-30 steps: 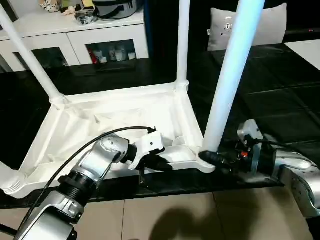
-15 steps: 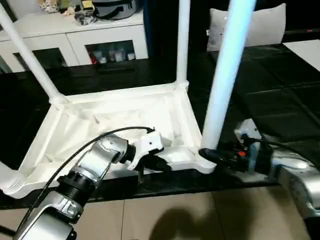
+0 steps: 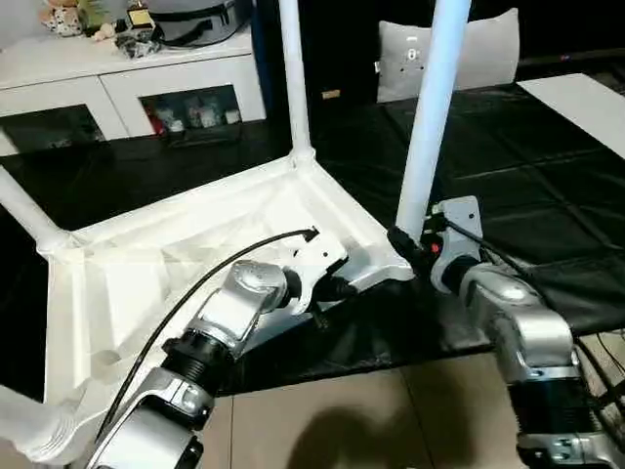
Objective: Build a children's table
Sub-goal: Rotate leg to tighten
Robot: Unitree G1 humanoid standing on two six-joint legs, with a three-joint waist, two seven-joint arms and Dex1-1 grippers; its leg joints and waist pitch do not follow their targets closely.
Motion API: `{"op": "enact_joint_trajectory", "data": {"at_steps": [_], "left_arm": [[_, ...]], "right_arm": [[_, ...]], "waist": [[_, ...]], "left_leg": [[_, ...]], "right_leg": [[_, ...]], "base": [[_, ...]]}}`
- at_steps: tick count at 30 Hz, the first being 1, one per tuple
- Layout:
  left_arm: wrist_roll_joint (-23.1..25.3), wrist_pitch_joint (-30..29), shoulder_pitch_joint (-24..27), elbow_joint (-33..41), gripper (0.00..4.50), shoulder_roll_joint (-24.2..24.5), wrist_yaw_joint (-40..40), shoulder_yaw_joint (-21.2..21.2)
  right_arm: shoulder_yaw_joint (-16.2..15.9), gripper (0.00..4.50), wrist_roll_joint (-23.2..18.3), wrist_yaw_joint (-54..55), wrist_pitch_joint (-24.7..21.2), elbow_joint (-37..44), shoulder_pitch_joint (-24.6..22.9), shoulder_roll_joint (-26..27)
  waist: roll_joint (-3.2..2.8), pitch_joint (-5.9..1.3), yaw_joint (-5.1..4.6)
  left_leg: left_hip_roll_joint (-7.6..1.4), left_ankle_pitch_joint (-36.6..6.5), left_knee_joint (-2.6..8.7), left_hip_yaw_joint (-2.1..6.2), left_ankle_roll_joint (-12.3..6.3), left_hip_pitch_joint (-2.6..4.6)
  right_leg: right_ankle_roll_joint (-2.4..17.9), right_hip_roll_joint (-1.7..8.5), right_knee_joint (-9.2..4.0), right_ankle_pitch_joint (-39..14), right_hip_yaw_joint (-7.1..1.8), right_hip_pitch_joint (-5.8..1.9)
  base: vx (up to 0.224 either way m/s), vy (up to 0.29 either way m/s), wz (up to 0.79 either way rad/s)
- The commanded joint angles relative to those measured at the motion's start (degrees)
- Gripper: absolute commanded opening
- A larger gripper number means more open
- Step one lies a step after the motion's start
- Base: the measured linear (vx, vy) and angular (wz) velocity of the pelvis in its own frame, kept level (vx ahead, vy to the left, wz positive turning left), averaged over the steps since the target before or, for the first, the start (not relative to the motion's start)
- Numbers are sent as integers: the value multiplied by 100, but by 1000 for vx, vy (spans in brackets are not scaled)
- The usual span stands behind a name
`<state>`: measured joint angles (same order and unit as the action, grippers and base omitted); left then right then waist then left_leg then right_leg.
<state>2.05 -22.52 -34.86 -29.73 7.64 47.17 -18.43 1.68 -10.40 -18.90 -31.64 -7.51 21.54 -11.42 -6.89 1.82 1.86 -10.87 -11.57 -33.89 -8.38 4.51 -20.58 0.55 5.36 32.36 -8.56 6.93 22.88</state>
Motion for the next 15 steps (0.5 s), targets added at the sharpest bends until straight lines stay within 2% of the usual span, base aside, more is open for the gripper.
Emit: {"op": "enact_joint_trajectory", "data": {"at_steps": [1,6,8,10,11,12,14,15], "left_arm": [[68,140,-83,38,0,-4,28,-43],[81,304,-55,33,0,70,85,-82],[89,410,-55,11,0,159,148,-99],[110,522,-45,1,0,269,254,-135],[130,604,-28,3,0,358,359,-174],[140,647,-15,9,0,420,434,-196],[149,673,-7,9,0,454,479,-207],[142,714,17,38,0,516,596,-233]], "right_arm": [[-156,291,45,-26,8,-237,-156,102],[-120,325,-119,-236,73,-111,-254,-15],[-154,335,-146,-453,83,-39,-321,-172],[-171,367,-180,-738,78,39,-390,-369],[-172,367,-215,-993,65,99,-448,-563],[-155,367,-244,-1159,60,135,-483,-703],[-141,394,-255,-1258,70,148,-503,-783],[-110,394,-301,-1445,79,174,-535,-927]], "waist": [[104,-319,37],[91,-328,60],[102,-333,73],[101,-335,82],[123,-335,101],[118,-341,107],[115,-339,112],[131,-346,119]], "left_leg": [[-69,-1125,381,-6,-437,-52],[-94,-1025,389,4,-474,-69],[-95,-1022,383,2,-499,-75],[-98,-979,380,1,-517,-86],[-101,-977,379,6,-538,-89],[-99,-982,369,-1,-556,-81],[-107,-936,369,-2,-576,-90],[-103,-898,365,-2,-592,-95]], "right_leg": [[498,287,-509,-2521,-196,-303],[618,291,-453,-2185,-215,-332],[638,295,-448,-2131,-218,-344],[655,297,-439,-2074,-221,-352],[638,301,-442,-2081,-222,-364],[645,296,-431,-2056,-225,-359],[676,299,-424,-1997,-231,-358],[710,303,-414,-1959,-226,-366]], "base": [[0,0,0],[0,0,0],[0,0,0],[0,0,0],[0,0,0],[0,0,0],[0,0,0],[0,0,0]]}}
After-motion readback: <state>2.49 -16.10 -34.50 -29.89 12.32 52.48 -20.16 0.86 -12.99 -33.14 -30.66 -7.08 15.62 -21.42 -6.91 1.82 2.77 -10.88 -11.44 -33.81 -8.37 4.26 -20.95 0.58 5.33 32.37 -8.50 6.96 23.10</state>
